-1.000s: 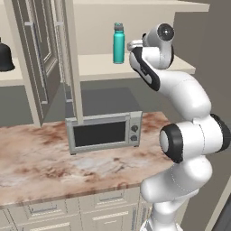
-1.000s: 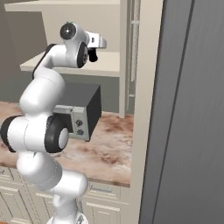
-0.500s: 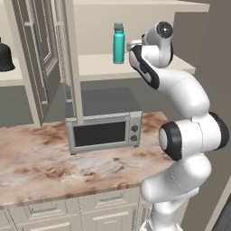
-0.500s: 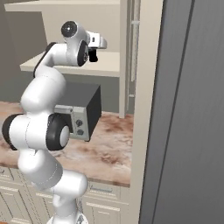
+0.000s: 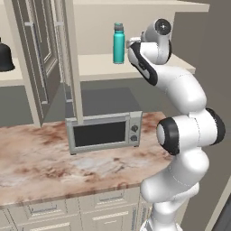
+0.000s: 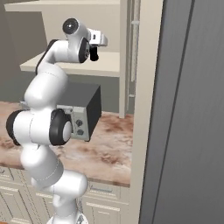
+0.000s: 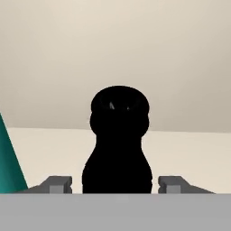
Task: Sort all alcoholic drinks to one cabinet, and non-alcoholic drinks to the other.
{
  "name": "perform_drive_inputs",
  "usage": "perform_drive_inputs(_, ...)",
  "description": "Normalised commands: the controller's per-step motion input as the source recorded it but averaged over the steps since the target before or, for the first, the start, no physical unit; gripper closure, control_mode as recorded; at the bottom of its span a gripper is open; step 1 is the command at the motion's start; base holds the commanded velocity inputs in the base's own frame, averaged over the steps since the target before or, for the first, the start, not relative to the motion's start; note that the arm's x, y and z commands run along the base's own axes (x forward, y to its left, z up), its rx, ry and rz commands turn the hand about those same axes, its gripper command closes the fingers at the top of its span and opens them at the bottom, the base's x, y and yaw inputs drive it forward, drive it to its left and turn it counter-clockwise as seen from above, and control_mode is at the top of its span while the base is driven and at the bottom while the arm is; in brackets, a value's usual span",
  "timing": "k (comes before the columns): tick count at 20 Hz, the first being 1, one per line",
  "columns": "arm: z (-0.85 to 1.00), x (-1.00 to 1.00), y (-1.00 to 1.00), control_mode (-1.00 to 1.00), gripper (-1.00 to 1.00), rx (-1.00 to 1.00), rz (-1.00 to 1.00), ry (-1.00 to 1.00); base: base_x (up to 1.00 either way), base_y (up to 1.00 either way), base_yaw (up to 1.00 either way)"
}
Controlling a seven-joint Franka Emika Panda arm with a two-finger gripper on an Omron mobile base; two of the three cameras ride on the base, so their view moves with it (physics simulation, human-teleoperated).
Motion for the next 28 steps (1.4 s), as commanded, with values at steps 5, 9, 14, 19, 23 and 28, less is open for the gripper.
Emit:
perform_drive_inputs(5, 0.00, 0.22, 0.00, -1.00, -1.00, 0.00, 0.00, 0.00, 0.00, 0.00, 0.00)
perform_drive_inputs(9, 0.00, 0.14, 0.00, -1.00, -1.00, 0.00, 0.00, 0.00, 0.00, 0.00, 0.00)
perform_drive_inputs(14, 0.00, -0.04, 0.00, -1.00, -1.00, 0.00, 0.00, -0.02, 0.00, 0.00, 0.00)
perform_drive_inputs(19, -0.03, -0.86, 0.26, -1.00, -1.00, 0.00, 0.00, -0.03, 0.00, 0.00, 0.00)
perform_drive_inputs(23, -0.19, -1.00, 0.57, -1.00, -1.00, 0.00, -0.01, 0.03, 0.00, 0.00, 0.00)
perform_drive_inputs(28, -0.22, -1.00, 0.40, -1.00, -1.00, 0.00, -0.04, 0.15, 0.00, 0.00, 0.00)
